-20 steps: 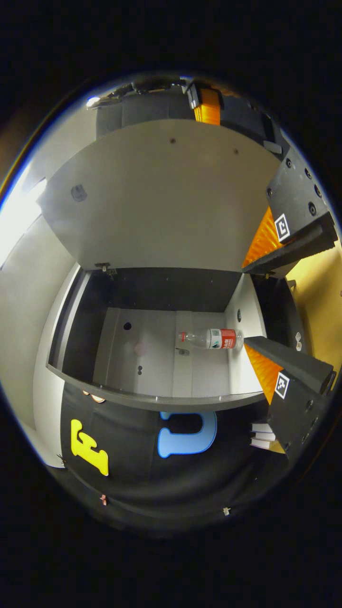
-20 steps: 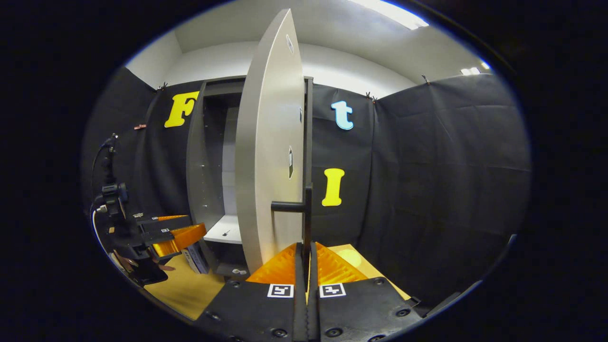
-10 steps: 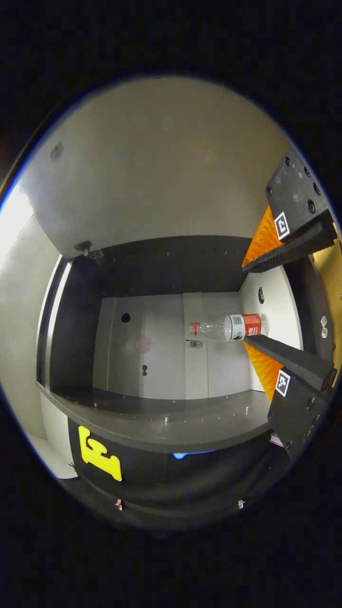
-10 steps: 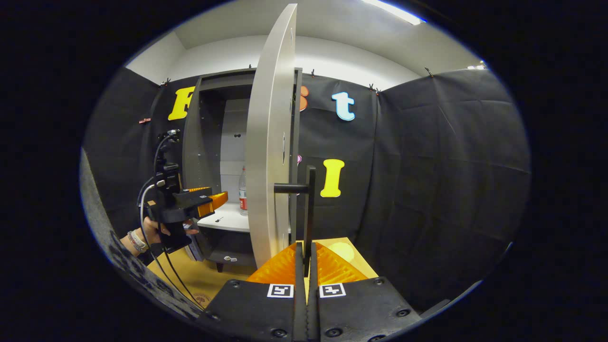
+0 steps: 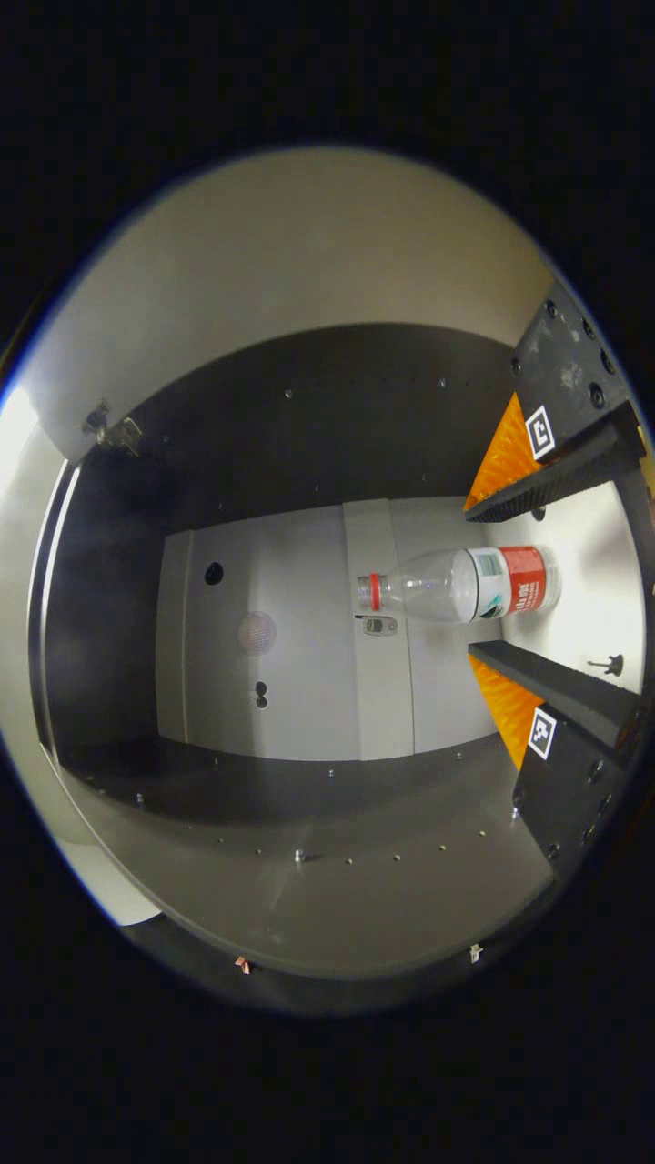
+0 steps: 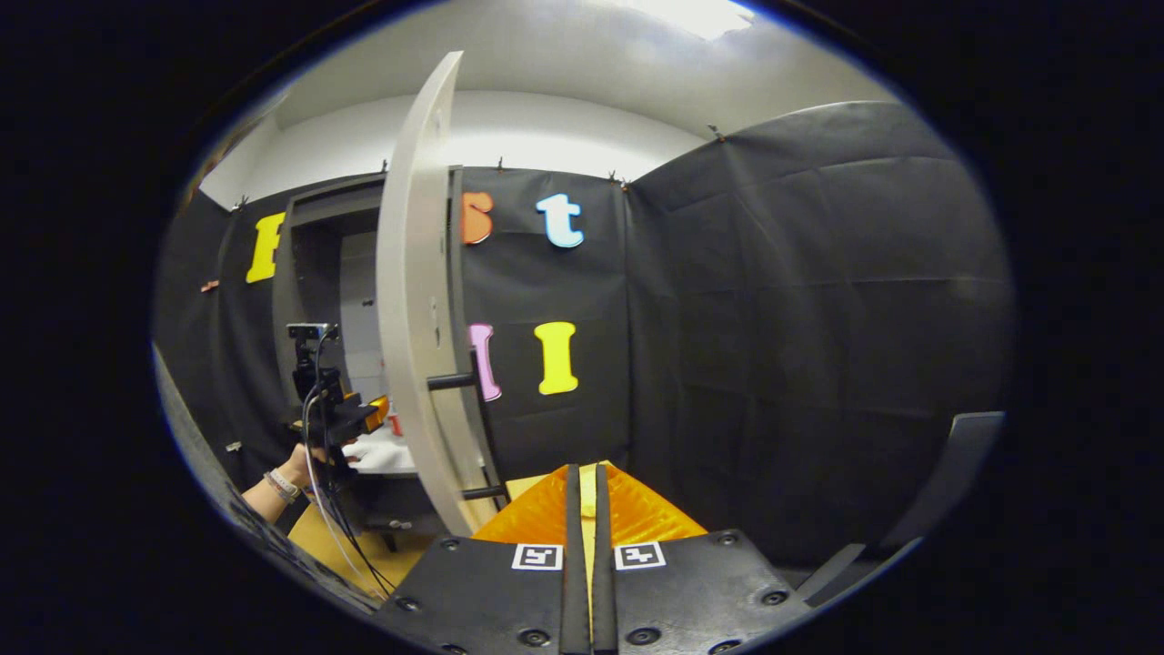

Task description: Open the cabinet door with the right hand, grasp the bottle in the cabinet with the left hand and place it on the coaster, then close the cabinet door with the right hand.

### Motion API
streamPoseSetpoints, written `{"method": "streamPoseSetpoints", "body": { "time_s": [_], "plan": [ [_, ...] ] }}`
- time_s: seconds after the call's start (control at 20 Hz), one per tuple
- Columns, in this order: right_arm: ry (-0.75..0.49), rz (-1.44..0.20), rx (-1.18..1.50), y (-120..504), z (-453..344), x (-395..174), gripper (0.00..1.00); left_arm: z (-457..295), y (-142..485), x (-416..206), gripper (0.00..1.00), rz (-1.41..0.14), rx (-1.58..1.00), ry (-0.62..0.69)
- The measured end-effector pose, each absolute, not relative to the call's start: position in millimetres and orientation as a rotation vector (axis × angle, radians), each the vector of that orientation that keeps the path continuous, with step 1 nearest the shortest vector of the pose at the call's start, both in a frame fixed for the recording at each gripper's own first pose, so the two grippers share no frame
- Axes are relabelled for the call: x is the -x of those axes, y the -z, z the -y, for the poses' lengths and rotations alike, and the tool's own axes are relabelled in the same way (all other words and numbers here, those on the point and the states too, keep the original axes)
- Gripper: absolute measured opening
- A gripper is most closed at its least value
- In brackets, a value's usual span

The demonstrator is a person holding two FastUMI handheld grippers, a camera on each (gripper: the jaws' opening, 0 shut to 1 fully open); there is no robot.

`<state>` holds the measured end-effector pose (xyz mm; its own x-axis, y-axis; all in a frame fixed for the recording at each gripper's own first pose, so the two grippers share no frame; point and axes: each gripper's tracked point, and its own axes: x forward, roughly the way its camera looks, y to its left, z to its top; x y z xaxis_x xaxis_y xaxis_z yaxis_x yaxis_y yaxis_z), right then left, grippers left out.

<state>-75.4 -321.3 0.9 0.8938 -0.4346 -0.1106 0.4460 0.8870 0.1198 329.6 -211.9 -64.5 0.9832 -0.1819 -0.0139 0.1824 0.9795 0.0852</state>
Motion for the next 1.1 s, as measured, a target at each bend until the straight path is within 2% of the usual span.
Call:
{"method": "streamPoseSetpoints", "body": {
  "time_s": [0.15,0.25,0.35,0.4,0.55,0.7,0.8,0.9,0.95,1.0,1.1],
  "plan": [
    [0.633,-0.099,-0.058,10,370,79,0.92,216,74,-351,0.83,-0.033,-0.062,0.180],
    [0.733,-0.096,0.019,10,402,83,0.92,217,78,-363,0.82,-0.038,-0.062,0.172],
    [0.781,-0.053,0.059,-6,416,78,0.95,217,81,-376,0.84,-0.040,-0.058,0.168],
    [0.782,-0.034,0.063,-10,418,72,1.00,218,84,-383,0.84,-0.047,-0.058,0.168],
    [0.766,-0.003,0.058,-14,424,55,0.96,225,91,-399,0.83,-0.058,-0.066,0.162],
    [0.754,-0.030,0.058,-5,431,47,1.00,228,98,-413,0.84,-0.065,-0.074,0.156],
    [0.745,-0.050,0.059,1,436,39,0.96,230,98,-418,0.84,-0.061,-0.082,0.154],
    [0.724,-0.054,0.048,2,435,29,0.93,233,98,-415,0.79,-0.070,-0.099,0.162],
    [0.711,-0.052,0.041,3,432,25,0.97,233,96,-411,0.80,-0.069,-0.103,0.169],
    [0.698,-0.048,0.038,2,429,24,0.93,234,93,-408,0.78,-0.066,-0.100,0.174],
    [0.693,-0.049,0.047,1,428,26,0.96,231,86,-399,0.78,-0.060,-0.079,0.181]
  ]
}}
